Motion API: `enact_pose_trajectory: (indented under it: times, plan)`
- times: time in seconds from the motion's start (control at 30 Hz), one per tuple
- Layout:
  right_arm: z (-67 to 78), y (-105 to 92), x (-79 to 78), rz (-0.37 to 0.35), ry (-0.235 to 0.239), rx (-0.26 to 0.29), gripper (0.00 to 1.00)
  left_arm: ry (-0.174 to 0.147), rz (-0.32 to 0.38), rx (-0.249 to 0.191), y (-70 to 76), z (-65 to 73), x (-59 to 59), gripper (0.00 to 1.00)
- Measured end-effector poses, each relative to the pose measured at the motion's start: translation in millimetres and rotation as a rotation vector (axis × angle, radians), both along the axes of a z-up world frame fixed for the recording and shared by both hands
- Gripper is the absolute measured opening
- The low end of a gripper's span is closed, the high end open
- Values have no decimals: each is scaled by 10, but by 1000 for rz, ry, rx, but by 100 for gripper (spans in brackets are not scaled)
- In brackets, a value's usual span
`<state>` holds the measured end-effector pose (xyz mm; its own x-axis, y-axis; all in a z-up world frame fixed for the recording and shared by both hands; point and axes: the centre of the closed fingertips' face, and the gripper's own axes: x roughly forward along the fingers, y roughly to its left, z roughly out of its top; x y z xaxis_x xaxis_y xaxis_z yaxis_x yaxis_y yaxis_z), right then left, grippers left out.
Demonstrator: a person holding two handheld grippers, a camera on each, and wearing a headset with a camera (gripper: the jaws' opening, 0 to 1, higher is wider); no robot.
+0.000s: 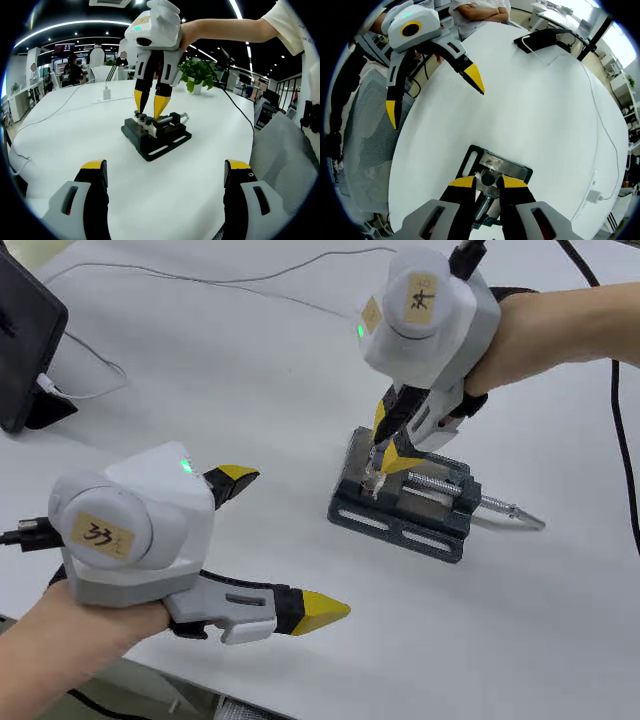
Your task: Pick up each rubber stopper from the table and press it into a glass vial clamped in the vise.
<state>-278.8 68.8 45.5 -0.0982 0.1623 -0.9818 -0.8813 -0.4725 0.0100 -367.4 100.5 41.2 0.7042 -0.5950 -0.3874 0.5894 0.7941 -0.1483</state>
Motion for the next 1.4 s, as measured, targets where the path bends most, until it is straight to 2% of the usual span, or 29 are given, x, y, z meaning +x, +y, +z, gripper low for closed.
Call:
enact_pose_trajectory:
  times: [0.2,0.4,0.83,1.0,1.27,1.4]
  plan:
    - [34,-12,72,-10,-3,23,5,-5,7,-6,19,22,26,96]
    - [-1,-35,77,-32,26,23,0,-2,12,-6,31,13,32,96]
    - [-122,-48,56,-45,53,21,0,14,11,-5,15,-35,23,96]
    - [-110,-41,36,-54,62,26,0,22,6,-4,3,-67,16,96]
    - [-128,-32,28,-71,39,0,0,31,-3,-11,-34,-102,33,96]
    - [-131,-39,24,-73,45,-10,0,32,-4,-16,-46,-109,54,95]
